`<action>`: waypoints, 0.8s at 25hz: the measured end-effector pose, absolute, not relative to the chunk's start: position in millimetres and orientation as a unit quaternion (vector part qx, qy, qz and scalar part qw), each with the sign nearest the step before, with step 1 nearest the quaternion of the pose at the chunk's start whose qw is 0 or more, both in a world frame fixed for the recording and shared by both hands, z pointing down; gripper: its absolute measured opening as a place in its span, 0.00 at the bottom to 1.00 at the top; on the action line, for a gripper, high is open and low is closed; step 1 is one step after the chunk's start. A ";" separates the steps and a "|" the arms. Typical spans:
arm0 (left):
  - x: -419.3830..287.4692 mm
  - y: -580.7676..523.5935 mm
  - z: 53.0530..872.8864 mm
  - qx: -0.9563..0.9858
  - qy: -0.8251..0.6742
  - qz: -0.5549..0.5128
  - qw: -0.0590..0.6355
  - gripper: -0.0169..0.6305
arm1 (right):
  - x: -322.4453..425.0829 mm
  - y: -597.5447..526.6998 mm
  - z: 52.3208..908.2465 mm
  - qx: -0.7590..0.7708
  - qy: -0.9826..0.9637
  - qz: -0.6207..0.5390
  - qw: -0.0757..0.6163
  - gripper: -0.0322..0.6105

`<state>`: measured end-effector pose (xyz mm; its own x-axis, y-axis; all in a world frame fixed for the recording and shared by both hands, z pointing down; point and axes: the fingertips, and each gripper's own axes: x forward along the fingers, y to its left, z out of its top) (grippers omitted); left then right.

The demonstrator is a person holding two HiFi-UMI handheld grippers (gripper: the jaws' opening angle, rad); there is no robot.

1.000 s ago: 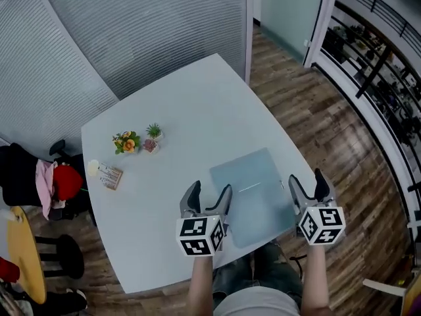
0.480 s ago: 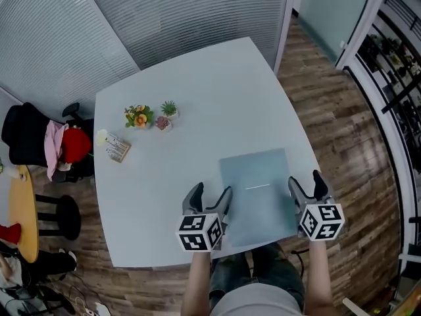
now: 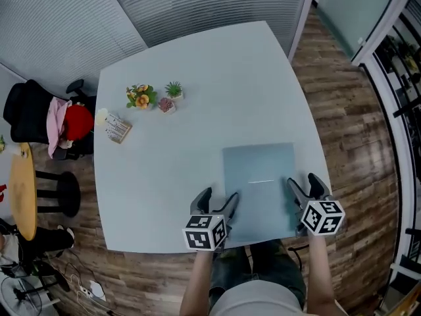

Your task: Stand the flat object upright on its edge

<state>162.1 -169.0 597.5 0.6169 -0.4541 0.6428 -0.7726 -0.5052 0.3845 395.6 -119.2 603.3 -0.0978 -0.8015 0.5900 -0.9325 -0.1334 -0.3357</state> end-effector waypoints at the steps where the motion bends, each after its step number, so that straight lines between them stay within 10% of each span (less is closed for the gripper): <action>1: 162.8 -165.1 602.2 0.832 -0.366 0.241 0.341 0.55 | 394.2 -117.8 609.3 0.661 -0.651 0.361 0.092 0.61; 20: 171.7 -133.9 654.8 0.799 -0.327 0.258 0.433 0.55 | 358.4 -101.0 665.4 0.553 -0.683 0.466 0.101 0.66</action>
